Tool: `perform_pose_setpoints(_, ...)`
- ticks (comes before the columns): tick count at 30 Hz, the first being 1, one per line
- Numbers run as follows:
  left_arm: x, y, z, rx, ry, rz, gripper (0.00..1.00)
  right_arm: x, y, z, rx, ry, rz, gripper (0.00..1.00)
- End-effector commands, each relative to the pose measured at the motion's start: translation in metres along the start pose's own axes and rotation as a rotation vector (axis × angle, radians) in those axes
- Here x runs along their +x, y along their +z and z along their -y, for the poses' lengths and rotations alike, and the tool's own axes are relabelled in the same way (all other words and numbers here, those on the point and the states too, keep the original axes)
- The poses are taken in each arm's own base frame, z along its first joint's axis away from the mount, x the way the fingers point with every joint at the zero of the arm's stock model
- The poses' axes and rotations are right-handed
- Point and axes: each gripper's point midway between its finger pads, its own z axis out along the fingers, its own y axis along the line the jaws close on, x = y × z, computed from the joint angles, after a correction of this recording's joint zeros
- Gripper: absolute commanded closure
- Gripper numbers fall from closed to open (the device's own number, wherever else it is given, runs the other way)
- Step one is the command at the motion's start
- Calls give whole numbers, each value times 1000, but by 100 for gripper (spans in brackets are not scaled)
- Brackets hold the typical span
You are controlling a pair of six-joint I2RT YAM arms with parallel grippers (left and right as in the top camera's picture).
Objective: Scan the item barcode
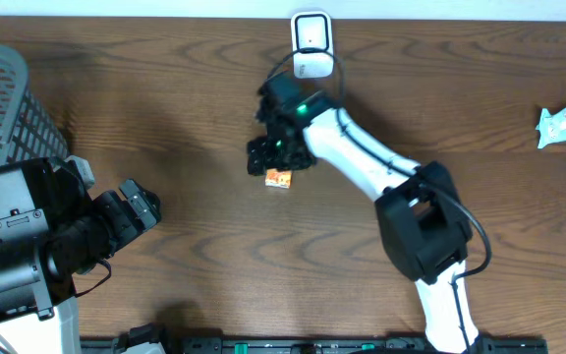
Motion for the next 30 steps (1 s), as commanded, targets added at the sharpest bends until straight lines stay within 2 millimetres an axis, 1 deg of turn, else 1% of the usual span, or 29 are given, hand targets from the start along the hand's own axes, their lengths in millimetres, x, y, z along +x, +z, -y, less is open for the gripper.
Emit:
perform_pose_setpoints(1,0,-1,3,13,0,0,2,-18,-3,37,272,101,144,27)
perform_pose_setpoints(4,0,-1,3,13,0,0,2,-18,-2,33,340,88,191,28)
perform_pose_setpoints(7,0,-1,3,13,0,0,2,-15,6,33,416,96,228,35)
perform_pose_setpoints(10,0,-1,3,13,0,0,2,-7,23,38,481,78,222,36)
perform_pose_setpoints(12,0,-1,3,13,0,0,2,-1,38,45,514,80,200,39)
perform_pose_setpoints(14,0,-1,3,13,0,0,2,4,50,52,533,78,174,51)
perform_pose_setpoints(16,0,-1,3,13,0,0,2,6,58,60,552,81,157,71)
perform_pose_setpoints(17,0,-1,3,13,0,0,2,7,59,62,557,83,152,78)
perform_pose_setpoints(18,0,-1,3,13,0,0,2,7,58,64,560,87,149,87)
perform_pose_setpoints(19,0,-1,3,13,0,0,2,6,54,65,560,92,150,95)
perform_pose_setpoints(20,0,-1,3,13,0,0,2,5,49,64,557,96,150,99)
perform_pose_setpoints(22,0,-1,3,13,0,0,2,2,35,63,545,109,150,99)
perform_pose_setpoints(24,0,-1,3,13,0,0,2,-3,17,56,488,116,138,99)
perform_pose_setpoints(26,0,-1,3,13,0,0,2,-8,0,39,345,71,95,99)
perform_pose_setpoints(30,0,-1,3,13,0,0,2,-9,-38,5,-47,-49,0,99)
